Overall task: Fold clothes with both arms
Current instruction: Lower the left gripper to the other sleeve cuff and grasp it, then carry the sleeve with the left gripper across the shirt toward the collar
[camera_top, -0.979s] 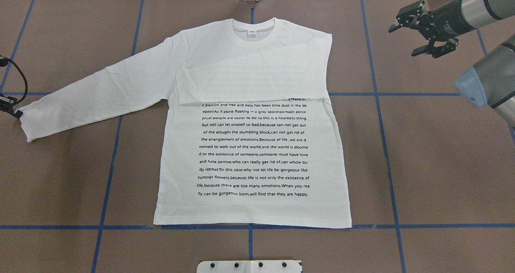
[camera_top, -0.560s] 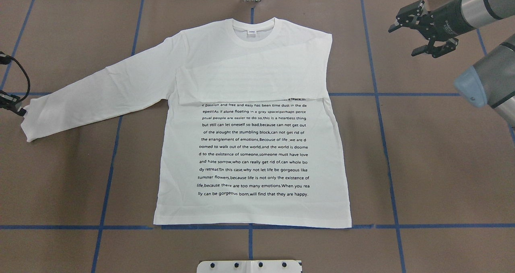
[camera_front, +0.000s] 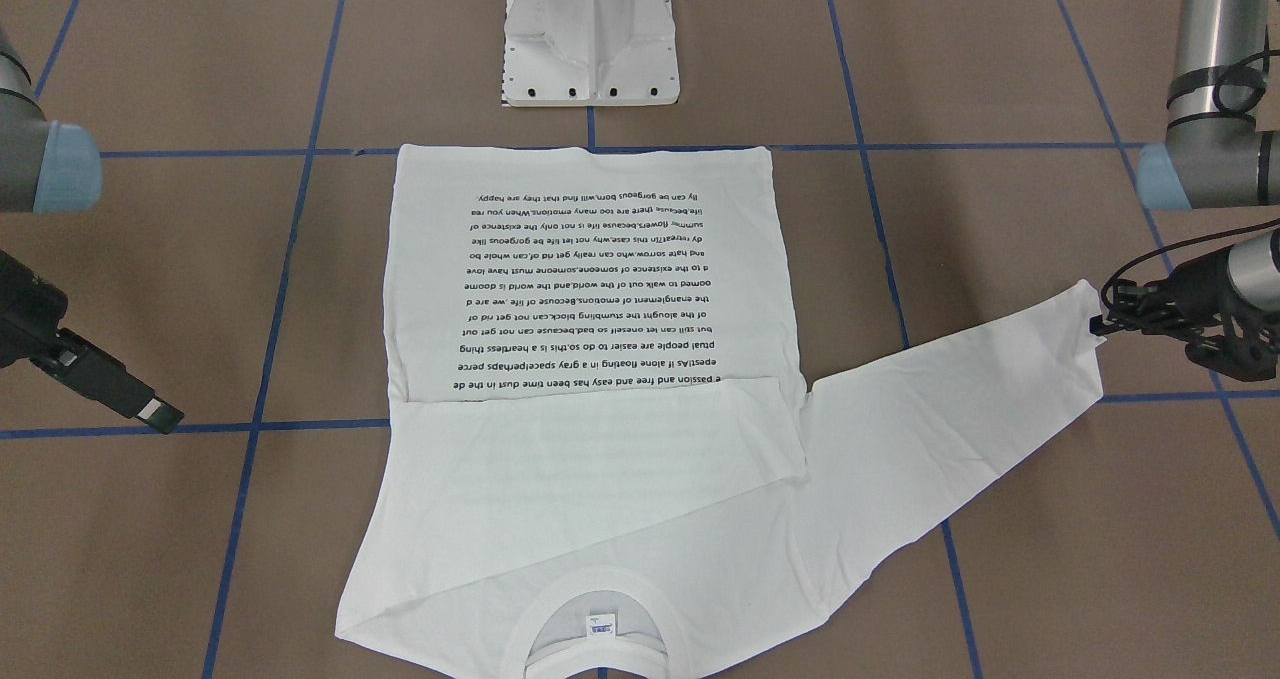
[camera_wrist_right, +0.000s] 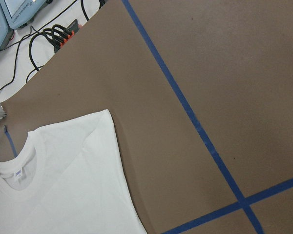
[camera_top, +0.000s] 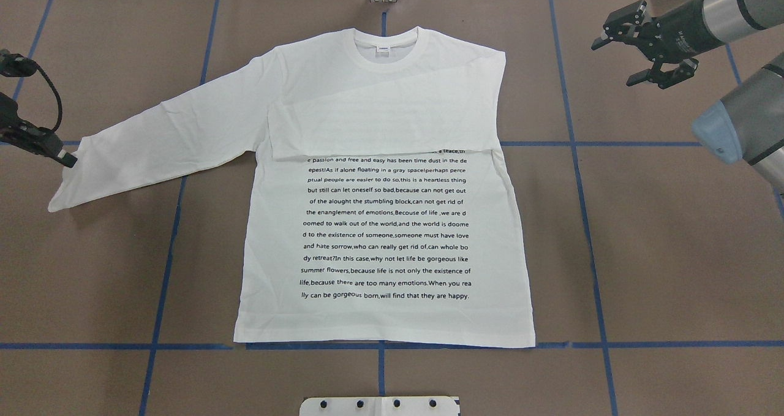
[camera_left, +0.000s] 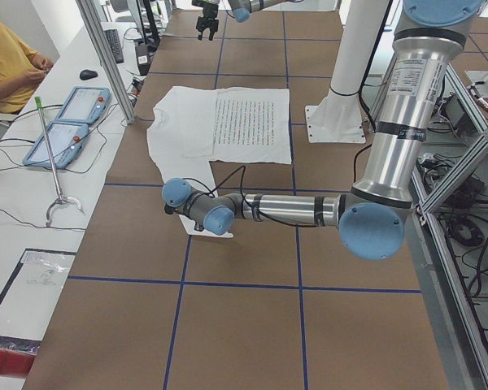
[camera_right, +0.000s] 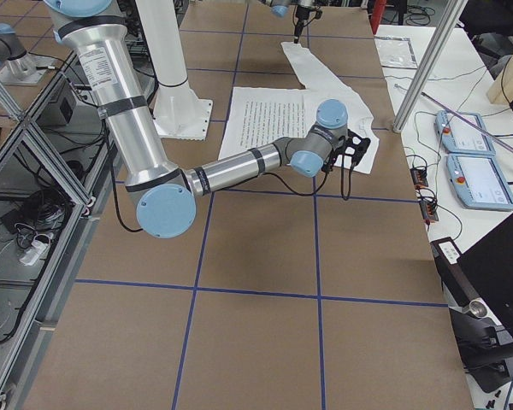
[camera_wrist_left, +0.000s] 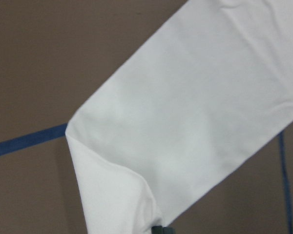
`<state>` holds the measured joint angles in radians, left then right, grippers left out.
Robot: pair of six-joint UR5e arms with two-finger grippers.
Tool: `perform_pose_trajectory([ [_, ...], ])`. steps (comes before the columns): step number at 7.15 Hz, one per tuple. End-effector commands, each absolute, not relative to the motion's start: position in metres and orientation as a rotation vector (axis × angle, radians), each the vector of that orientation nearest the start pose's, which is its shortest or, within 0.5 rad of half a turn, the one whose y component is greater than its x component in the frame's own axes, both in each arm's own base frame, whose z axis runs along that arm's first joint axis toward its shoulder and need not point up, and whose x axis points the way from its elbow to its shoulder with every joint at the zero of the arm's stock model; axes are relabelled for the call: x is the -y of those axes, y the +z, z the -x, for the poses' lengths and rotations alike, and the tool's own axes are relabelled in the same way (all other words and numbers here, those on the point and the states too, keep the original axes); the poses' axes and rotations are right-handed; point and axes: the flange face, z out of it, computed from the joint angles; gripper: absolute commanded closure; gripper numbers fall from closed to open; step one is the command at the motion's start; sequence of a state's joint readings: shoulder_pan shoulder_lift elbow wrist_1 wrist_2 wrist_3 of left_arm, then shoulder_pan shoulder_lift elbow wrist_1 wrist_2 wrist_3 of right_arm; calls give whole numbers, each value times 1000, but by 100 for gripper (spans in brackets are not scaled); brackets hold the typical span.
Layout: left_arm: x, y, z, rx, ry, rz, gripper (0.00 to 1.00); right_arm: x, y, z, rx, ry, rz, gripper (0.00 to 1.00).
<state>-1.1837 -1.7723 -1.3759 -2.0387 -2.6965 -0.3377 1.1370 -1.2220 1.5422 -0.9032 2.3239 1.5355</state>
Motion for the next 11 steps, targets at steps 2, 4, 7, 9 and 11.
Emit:
perform_pose_trajectory([
  [2,567,395,-244,-1308,246,64,100,599,409,186,1179,620,77,0],
  [4,561,280,-333,-1350,257,153,100,581,460,138,1149,557,41,0],
  [7,550,139,-439,-1372,193,62,100,568,486,127,1124,532,31,0],
  [9,548,104,-525,-1460,28,-5,100,568,485,126,1127,531,31,0],
  [11,523,63,-592,-1465,-37,-53,100,568,484,127,1130,528,33,0],
])
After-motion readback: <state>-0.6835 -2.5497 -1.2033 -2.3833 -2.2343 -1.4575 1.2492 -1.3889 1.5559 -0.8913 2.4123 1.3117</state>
